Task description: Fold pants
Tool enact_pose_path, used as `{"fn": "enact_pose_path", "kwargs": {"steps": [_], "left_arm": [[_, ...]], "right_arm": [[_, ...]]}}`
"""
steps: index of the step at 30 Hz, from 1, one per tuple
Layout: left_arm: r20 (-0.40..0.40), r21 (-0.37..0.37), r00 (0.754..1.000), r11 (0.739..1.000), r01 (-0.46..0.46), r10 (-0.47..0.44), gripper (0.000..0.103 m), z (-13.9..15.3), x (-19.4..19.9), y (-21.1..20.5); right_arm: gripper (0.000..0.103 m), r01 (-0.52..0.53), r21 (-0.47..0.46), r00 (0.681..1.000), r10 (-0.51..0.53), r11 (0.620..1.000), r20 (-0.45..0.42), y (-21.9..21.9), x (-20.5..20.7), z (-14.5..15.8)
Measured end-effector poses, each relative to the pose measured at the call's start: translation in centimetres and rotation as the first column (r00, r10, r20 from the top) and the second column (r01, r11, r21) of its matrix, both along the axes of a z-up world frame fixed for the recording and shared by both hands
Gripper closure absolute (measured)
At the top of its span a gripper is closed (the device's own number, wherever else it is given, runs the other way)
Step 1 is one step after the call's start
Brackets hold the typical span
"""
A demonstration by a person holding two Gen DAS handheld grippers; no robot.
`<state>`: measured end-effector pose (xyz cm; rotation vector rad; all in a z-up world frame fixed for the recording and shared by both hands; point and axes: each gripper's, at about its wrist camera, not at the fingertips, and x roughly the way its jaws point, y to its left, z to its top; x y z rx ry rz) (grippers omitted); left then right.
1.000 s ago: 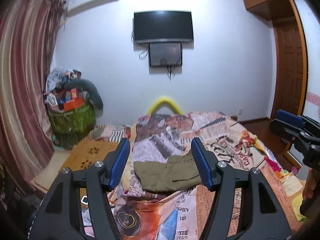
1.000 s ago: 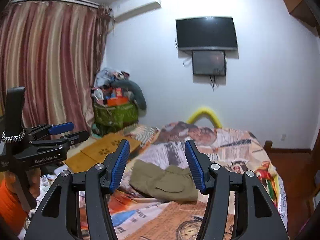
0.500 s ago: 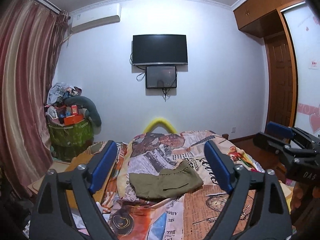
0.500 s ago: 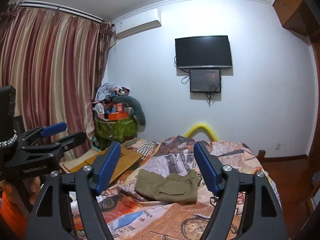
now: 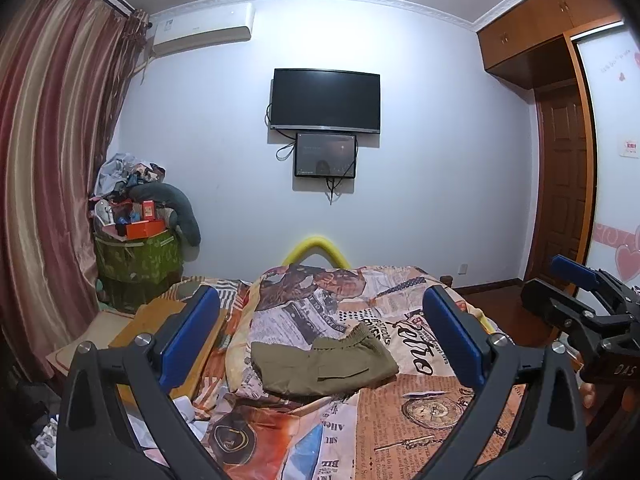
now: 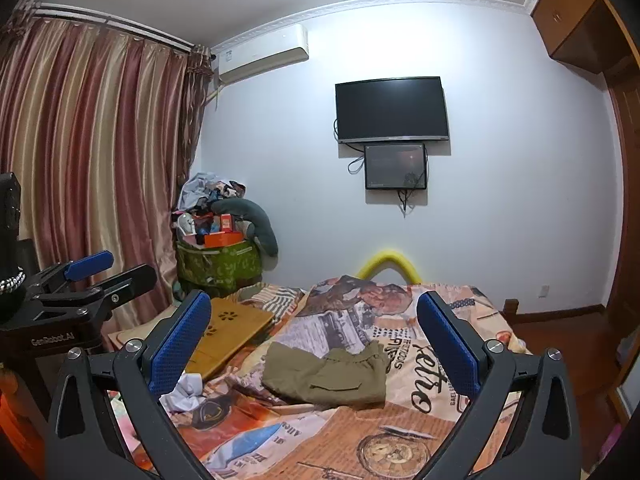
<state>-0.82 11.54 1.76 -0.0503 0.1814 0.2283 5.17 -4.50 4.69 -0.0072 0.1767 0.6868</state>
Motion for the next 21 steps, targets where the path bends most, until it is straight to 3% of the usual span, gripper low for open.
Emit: {"fn": "enact_pose_path", "kwargs": {"steps": [21], "left_arm": [[-0.041, -0.012, 0.999, 1.000, 0.022, -0.023, 0.000, -0.9, 1.1, -0.2]], "right_arm": [[0.001, 0.000, 0.008, 0.999, 0.001, 1.000, -0.036, -0.7, 0.2, -0.2]]}}
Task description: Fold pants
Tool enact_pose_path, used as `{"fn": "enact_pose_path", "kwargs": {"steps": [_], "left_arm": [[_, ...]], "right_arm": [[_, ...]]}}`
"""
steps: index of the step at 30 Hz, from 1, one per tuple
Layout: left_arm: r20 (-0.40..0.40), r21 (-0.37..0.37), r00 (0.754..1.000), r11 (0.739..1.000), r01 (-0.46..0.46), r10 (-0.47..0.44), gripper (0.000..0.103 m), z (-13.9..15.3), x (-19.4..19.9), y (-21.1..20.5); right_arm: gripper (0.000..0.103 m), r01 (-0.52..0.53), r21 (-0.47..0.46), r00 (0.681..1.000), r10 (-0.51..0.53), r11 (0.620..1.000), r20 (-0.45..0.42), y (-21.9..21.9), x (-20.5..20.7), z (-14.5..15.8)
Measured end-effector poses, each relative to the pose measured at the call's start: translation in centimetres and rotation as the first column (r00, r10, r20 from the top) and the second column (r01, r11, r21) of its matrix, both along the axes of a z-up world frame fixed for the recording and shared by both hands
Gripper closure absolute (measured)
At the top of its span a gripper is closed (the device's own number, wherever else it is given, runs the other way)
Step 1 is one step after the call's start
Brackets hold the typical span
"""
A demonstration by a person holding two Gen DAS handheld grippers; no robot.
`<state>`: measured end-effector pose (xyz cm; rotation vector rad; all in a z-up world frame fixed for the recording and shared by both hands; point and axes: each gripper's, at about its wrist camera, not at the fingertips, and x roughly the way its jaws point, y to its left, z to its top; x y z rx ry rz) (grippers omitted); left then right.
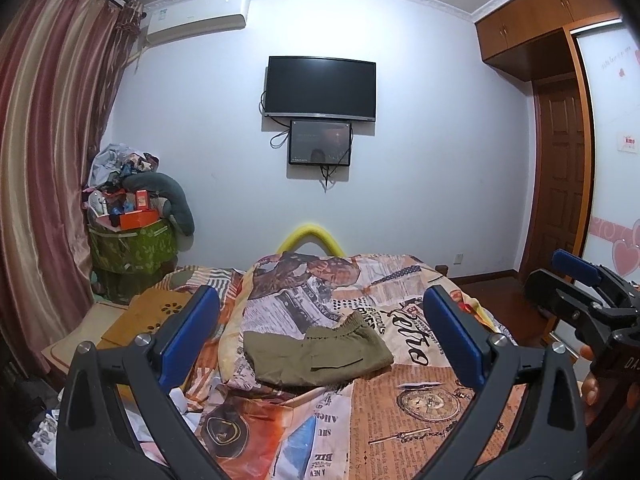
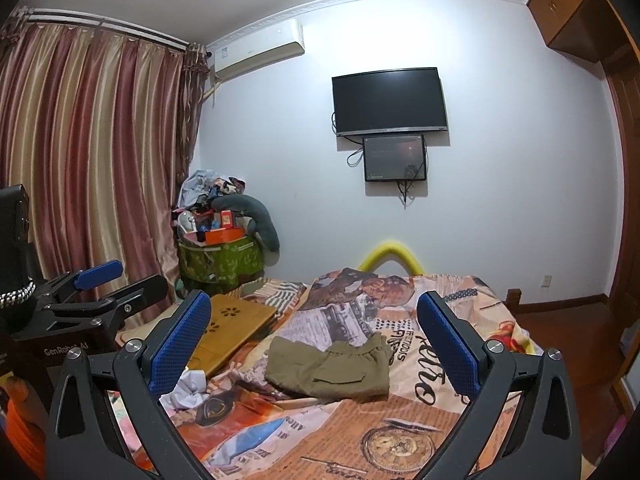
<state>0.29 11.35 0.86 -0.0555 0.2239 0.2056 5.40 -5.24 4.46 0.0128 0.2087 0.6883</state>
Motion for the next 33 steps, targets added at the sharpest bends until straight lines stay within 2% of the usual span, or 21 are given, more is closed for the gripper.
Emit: {"fn": "enact_pose_path", "kwargs": {"steps": [33], "left_arm": [[-0.017, -0.001, 0.999, 0.999, 0.036, -0.036, 0.000, 0.06, 0.53, -0.39]], "right_arm": [[0.001, 0.013, 0.019, 1.000, -0.013, 1.000, -0.018, -0.52, 0.00, -0.12]]}}
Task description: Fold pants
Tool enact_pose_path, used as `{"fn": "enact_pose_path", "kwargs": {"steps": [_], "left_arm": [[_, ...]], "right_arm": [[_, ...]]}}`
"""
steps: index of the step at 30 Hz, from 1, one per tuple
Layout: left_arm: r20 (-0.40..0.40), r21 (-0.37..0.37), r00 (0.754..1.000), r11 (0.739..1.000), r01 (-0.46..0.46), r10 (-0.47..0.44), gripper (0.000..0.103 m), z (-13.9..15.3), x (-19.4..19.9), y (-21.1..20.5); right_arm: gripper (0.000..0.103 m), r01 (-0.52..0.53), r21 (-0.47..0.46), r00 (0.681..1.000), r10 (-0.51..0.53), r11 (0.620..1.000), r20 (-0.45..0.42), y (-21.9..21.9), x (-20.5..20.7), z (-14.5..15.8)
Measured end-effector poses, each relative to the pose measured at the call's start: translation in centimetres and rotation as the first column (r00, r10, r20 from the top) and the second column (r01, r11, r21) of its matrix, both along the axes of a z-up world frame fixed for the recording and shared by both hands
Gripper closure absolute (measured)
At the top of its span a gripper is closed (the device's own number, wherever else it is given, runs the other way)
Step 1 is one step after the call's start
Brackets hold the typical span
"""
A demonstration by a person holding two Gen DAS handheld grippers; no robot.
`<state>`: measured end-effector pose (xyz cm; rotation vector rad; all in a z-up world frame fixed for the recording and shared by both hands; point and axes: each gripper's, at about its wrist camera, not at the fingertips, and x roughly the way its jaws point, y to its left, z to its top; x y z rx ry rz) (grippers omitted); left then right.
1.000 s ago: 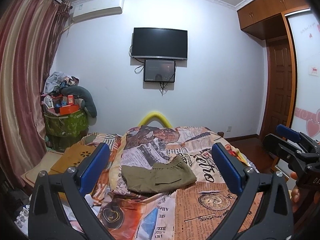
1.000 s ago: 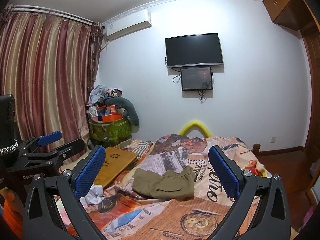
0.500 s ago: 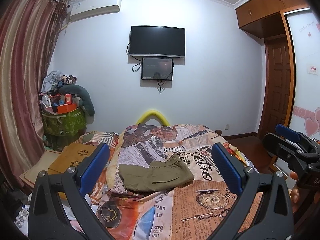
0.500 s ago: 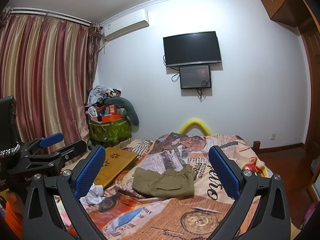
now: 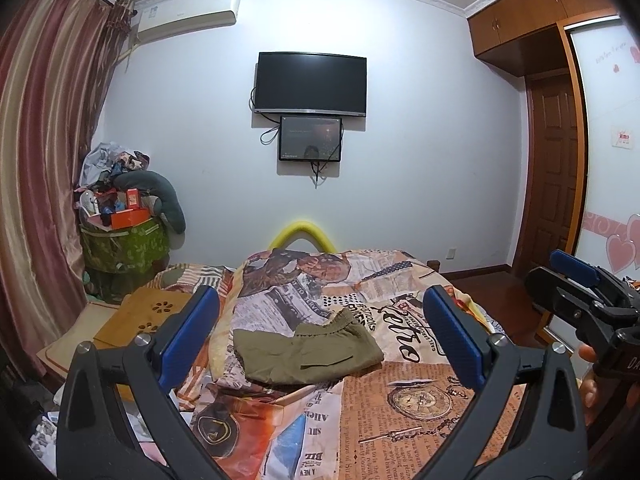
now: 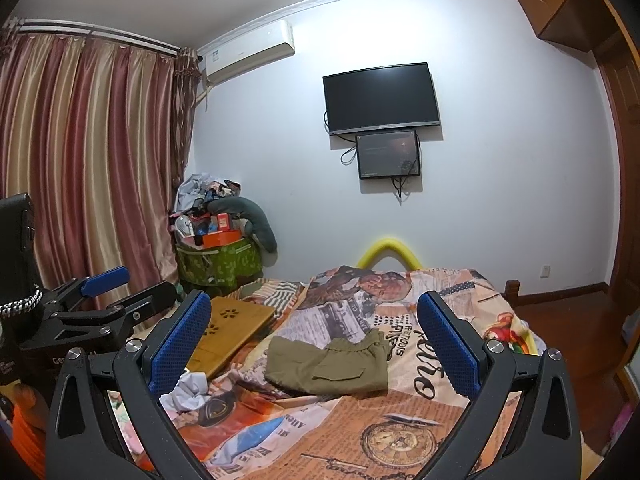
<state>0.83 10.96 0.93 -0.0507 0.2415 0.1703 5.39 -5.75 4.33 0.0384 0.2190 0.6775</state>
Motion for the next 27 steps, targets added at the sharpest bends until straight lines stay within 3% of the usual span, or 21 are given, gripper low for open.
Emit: {"fn": "enact_pose_path", "kwargs": {"steps": [27], "left_arm": [[-0.028, -0.015, 0.999, 1.000, 0.018, -0.018, 0.000, -0.54, 0.72, 0.17]], "right_arm": [[0.001, 0.009, 0.002, 1.000, -0.009, 1.000, -0.011, -0.31, -0.04, 0.18]]}}
